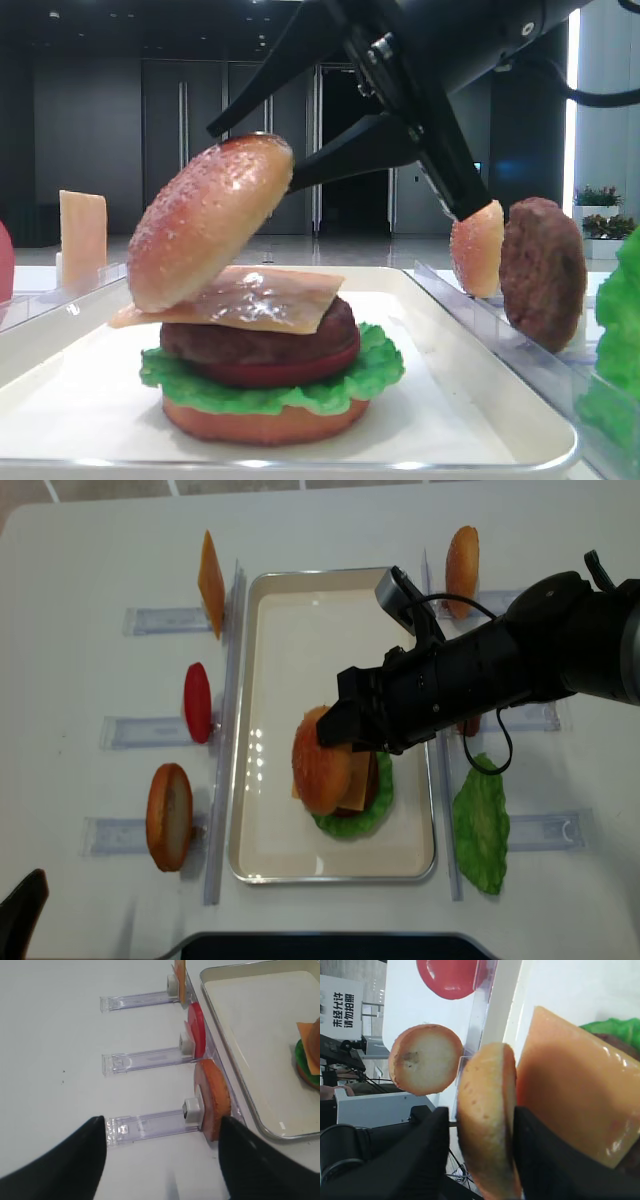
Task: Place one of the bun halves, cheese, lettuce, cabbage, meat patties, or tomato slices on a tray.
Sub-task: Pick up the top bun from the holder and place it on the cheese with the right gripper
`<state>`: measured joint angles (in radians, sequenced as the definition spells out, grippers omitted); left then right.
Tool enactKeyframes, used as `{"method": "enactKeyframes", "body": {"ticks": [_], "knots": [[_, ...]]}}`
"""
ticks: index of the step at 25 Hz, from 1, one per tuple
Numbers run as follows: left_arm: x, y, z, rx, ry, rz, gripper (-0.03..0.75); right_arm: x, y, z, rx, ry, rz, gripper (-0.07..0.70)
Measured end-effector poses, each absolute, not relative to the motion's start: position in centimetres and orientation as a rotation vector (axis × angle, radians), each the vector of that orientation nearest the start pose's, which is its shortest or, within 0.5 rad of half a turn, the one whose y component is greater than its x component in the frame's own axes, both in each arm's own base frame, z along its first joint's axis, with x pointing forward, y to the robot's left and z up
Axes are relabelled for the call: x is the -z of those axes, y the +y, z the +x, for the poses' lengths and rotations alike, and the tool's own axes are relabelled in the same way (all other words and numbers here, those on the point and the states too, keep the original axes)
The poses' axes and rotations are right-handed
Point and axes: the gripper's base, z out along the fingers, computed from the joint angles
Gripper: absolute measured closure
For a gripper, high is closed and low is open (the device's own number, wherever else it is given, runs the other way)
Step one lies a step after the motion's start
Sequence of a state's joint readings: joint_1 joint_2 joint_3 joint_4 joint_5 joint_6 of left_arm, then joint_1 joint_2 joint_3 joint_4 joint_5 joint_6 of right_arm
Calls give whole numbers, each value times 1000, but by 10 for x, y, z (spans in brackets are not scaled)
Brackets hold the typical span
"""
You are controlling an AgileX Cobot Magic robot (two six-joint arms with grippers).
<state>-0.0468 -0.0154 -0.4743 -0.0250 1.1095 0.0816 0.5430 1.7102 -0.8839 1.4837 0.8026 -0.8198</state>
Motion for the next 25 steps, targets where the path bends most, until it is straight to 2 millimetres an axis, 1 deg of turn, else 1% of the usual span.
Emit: {"method": "enactKeyframes", "body": {"ticks": [5, 11, 18, 25], "knots": [[-266, -2, -7, 9, 2099, 137, 181, -198, 221, 241, -1456, 2586, -315, 263], [-266, -2, -7, 9, 2099, 137, 181, -198, 221, 241, -1448, 2585, -310, 229], [-266, -2, -7, 9, 2099, 137, 181, -198, 221, 245, -1408, 2576, -300, 148], [-266, -2, -7, 9, 2099, 137, 181, -203, 221, 252, -1303, 2617, -349, 137]]}}
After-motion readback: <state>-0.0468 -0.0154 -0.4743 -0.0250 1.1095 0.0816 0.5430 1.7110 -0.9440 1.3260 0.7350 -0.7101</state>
